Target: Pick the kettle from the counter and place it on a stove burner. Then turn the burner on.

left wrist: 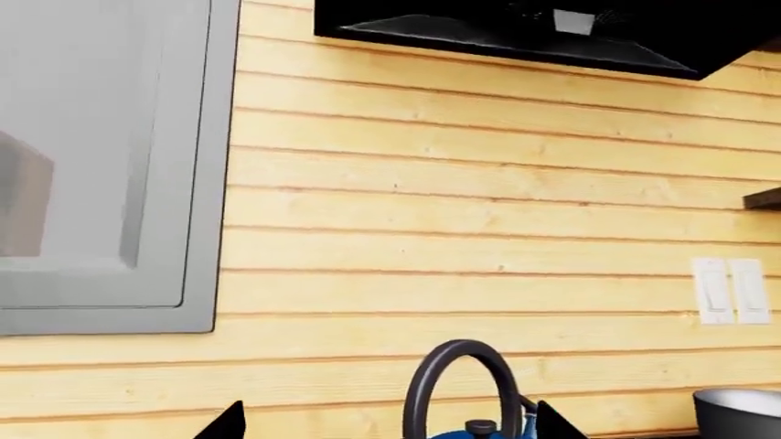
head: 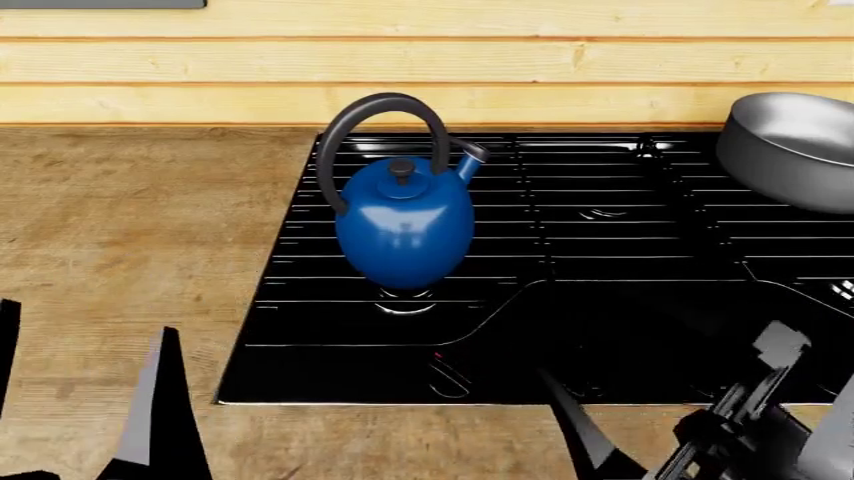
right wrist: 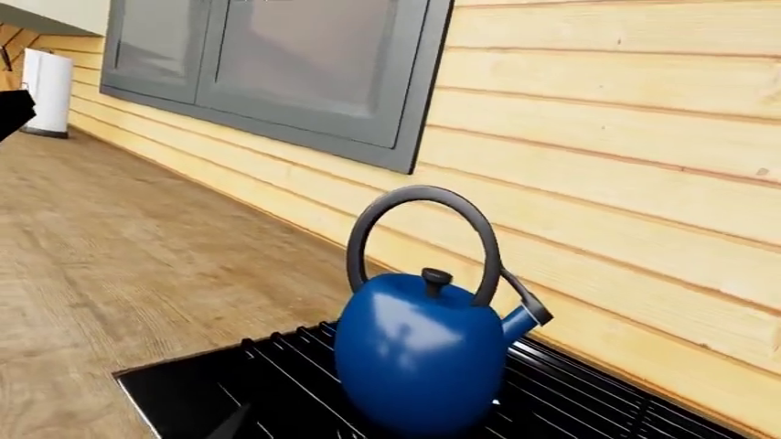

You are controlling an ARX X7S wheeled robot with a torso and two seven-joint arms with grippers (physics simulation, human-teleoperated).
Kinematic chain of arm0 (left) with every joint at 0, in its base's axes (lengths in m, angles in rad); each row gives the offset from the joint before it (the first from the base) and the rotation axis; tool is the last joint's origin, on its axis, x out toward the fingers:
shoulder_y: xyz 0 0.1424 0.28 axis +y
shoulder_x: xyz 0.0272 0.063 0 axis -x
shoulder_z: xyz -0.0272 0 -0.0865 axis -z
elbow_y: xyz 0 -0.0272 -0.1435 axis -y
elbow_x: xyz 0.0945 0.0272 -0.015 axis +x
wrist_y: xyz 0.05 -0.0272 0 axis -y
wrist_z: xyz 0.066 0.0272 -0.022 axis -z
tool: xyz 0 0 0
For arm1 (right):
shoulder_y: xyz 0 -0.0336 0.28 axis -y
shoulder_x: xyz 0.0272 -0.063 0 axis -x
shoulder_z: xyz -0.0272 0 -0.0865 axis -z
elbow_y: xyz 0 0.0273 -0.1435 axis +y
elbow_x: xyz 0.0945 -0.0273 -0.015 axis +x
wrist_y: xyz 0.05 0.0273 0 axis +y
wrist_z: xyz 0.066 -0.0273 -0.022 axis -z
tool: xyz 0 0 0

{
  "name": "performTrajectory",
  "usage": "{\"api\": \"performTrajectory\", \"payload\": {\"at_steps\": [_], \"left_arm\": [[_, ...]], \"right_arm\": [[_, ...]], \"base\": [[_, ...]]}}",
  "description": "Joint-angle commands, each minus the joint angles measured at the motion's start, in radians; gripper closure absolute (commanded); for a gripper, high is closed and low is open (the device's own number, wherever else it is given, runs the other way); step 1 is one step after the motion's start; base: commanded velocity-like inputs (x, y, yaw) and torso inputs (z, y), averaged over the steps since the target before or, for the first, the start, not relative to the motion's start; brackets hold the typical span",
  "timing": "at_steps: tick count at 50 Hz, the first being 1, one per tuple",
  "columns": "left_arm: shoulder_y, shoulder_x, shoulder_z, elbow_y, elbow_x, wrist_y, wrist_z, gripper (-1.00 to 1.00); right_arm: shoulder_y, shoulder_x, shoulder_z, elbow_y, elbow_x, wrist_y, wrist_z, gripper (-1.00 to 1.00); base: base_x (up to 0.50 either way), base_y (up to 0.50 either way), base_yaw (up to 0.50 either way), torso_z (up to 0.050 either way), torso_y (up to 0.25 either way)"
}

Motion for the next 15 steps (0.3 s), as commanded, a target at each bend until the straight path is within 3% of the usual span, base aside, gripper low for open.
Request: {"api": "performTrajectory", "payload": {"at_steps": [1,4,9,15], "left_arm": [[0.19,-0.192,0.027,0.046,0.117,0.215,-0.216,-1.0],[0.231,-0.235,0.037,0.045,0.16,0.262,-0.274,-1.0],[0.264,-0.261,0.041,0.043,0.194,0.294,-0.313,-1.0],[0.27,-0.174,0.022,0.046,0.198,0.283,-0.24,-1.0]], "right_arm": [[-0.513,0.094,0.39,-0.11,-0.023,-0.145,0.05,-1.0],[-0.57,-0.016,0.516,-0.145,-0.004,-0.073,-0.032,-1.0],[-0.566,-0.12,0.602,-0.178,0.027,0.012,-0.119,-1.0],[-0.569,-0.252,0.711,-0.219,0.056,0.106,-0.224,-1.0]], "base": [[0.0,0.0,0.0,0.0,0.0],[0.0,0.0,0.0,0.0,0.0],[0.0,0.0,0.0,0.0,0.0],[0.0,0.0,0.0,0.0,0.0]]}}
